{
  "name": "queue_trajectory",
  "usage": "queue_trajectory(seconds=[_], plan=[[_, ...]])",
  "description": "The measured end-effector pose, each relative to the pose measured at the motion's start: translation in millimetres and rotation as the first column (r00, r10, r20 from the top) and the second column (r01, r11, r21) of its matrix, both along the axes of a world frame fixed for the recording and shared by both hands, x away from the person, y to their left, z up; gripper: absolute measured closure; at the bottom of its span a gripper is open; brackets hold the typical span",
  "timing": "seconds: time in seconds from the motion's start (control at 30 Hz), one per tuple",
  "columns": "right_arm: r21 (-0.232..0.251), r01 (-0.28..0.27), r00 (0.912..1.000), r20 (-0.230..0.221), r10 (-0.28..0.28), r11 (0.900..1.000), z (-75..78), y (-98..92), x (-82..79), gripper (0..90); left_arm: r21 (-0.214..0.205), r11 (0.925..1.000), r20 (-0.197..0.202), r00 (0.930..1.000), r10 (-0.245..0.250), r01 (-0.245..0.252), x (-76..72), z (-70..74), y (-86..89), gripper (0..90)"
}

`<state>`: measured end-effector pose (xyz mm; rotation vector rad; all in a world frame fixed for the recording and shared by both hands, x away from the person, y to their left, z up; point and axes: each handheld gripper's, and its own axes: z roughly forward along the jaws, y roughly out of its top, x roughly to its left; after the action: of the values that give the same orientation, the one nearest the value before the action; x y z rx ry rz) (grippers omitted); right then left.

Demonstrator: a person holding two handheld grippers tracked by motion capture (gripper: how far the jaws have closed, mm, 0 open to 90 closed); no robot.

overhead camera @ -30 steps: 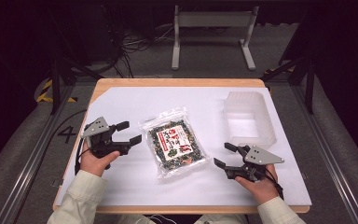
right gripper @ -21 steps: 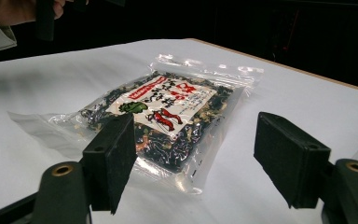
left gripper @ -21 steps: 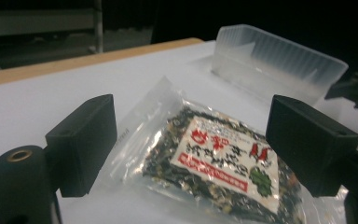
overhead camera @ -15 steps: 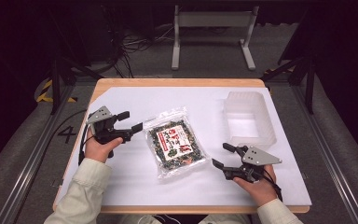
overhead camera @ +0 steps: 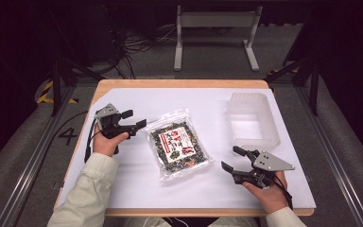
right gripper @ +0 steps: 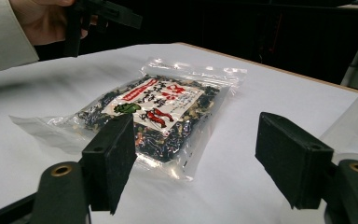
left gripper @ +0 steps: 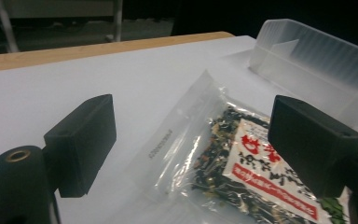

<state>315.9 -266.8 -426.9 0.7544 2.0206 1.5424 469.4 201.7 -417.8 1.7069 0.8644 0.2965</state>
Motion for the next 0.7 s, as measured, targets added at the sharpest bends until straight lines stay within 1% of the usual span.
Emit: queue_trajectory(seconds=[0.03, 0.1, 0.13, 0.17, 0.2, 0.27, 0.3, 0.33, 0.4, 0.47, 0.5, 0.53, 0.6, 0.67, 0.7], plan=[[0.000, 0.000, 1.0000, 0.000, 0.000, 1.0000, 0.0, 0.0, 0.0, 28.6, 0.000, 1.0000, 0.000, 1.0000, 0.000, 0.000, 0.0, 0.0, 0.0, 16.3], [-0.011, 0.005, 1.0000, 0.001, -0.005, 0.9999, -0.5, -0.4, -2.2, 28.5, 0.013, 0.9998, -0.022, 0.9997, 0.011, -0.011, 6.6, -7.9, -1.4, 16.3], [-0.011, 0.005, 1.0000, 0.001, -0.005, 0.9999, -0.5, -0.4, -2.2, 28.5, 0.013, 0.9998, -0.022, 0.9997, 0.011, -0.011, 6.6, -7.9, -1.4, 16.3], [-0.016, 0.005, 1.0000, 0.005, -0.005, 0.9999, -0.1, -0.3, -3.5, 28.2, 0.024, 0.9996, -0.042, 0.9990, 0.013, -0.012, 10.8, -12.8, -2.3, 16.3], [-0.020, 0.007, 0.9999, 0.008, -0.007, 0.9998, 0.4, -0.2, -4.1, 28.1, 0.026, 0.9996, -0.052, 0.9986, 0.013, -0.012, 11.6, -13.9, -2.6, 16.3], [-0.022, 0.008, 0.9999, 0.011, -0.008, 0.9997, 1.0, -0.2, -4.9, 28.1, 0.029, 0.9995, -0.066, 0.9977, 0.017, -0.015, 14.2, -16.7, -3.4, 16.5], [-0.022, 0.008, 0.9999, 0.011, -0.008, 0.9997, 1.0, -0.2, -4.9, 28.1, 0.029, 0.9995, -0.066, 0.9977, 0.017, -0.015, 14.2, -16.7, -3.4, 16.7], [-0.023, 0.009, 0.9999, 0.011, -0.009, 0.9997, 1.3, -0.4, -5.4, 28.0, 0.034, 0.9993, -0.082, 0.9965, 0.015, -0.013, 16.5, -19.4, -4.2, 16.9], [-0.023, 0.010, 0.9999, 0.009, -0.010, 0.9997, 1.3, -0.5, -5.5, 27.9, 0.042, 0.9989, -0.098, 0.9949, 0.024, -0.020, 18.2, -22.2, -5.4, 16.9], [-0.023, 0.011, 0.9999, 0.009, -0.011, 0.9997, 1.6, -0.4, -5.9, 27.9, 0.034, 0.9991, -0.119, 0.9925, 0.027, -0.023, 19.5, -24.4, -6.3, 16.9], [-0.022, 0.010, 0.9999, 0.011, -0.009, 0.9997, 1.7, -0.3, -6.0, 27.9, 0.034, 0.9991, -0.119, 0.9925, 0.027, -0.023, 19.5, -24.4, -6.3, 17.4], [-0.023, 0.009, 0.9999, 0.012, -0.009, 0.9997, 1.9, -0.1, -6.2, 27.9, 0.042, 0.9987, -0.143, 0.9891, 0.034, -0.029, 20.6, -26.1, -6.2, 18.0], [-0.023, 0.010, 0.9999, 0.011, -0.010, 0.9997, 1.9, 0.0, -6.3, 27.9, 0.047, 0.9985, -0.149, 0.9882, 0.036, -0.029, 21.4, -27.1, -6.4, 19.1], [-0.025, 0.008, 0.9999, 0.009, -0.008, 0.9996, 2.0, -0.1, -7.4, 27.8, 0.057, 0.9980, -0.202, 0.9786, 0.039, -0.028, 22.8, -30.1, -7.6, 21.6], [-0.028, 0.010, 0.9999, 0.009, -0.010, 0.9995, 2.5, -0.5, -7.9, 27.8, 0.057, 0.9982, -0.219, 0.9752, 0.033, -0.021, 23.1, -30.7, -7.6, 24.7]])
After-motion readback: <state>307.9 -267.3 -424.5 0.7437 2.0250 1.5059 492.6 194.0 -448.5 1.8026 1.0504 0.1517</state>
